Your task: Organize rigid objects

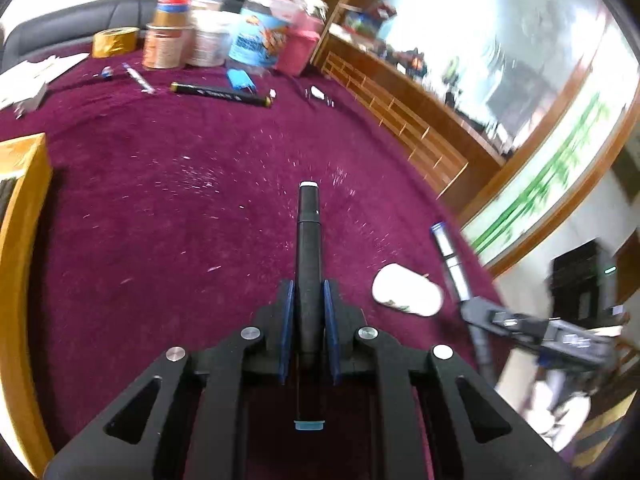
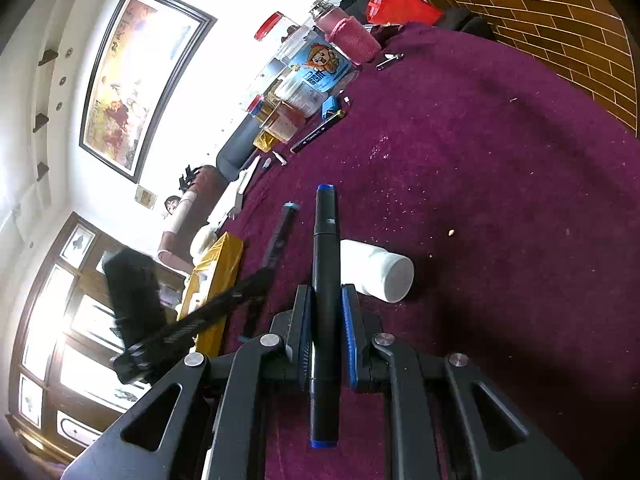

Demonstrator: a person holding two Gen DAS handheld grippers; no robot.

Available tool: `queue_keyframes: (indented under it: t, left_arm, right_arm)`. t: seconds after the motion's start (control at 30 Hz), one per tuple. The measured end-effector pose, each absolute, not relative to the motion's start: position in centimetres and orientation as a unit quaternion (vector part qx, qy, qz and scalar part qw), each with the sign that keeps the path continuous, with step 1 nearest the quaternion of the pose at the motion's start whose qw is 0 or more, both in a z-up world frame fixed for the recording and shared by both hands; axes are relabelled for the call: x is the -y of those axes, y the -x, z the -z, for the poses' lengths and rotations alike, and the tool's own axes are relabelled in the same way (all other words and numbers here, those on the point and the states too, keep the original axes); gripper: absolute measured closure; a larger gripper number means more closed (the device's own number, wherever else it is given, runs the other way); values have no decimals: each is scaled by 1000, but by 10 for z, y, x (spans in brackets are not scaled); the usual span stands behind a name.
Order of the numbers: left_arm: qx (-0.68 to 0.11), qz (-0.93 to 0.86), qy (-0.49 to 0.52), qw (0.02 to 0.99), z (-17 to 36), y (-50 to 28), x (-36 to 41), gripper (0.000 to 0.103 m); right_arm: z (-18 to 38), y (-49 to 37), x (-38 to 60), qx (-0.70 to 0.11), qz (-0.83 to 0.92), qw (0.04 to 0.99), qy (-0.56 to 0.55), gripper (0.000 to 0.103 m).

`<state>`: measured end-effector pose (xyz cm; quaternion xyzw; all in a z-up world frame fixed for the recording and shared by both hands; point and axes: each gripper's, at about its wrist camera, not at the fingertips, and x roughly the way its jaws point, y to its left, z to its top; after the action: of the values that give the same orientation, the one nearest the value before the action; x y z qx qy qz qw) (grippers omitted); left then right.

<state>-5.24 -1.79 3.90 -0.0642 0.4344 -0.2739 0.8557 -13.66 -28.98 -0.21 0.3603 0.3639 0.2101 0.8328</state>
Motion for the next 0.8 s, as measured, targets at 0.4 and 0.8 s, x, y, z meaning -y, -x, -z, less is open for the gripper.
queue_keyframes:
  t: [0.4,0.8]
  left_arm:
    - [-379,227,154,884,-94,110,-97,91]
    - [-395,90,226,886,-49,139,-218,91]
  right_arm:
    - [-19,114,220,-390,-280,821,-309,90]
    - [-35,92,86,-434,-393,774,-240,90]
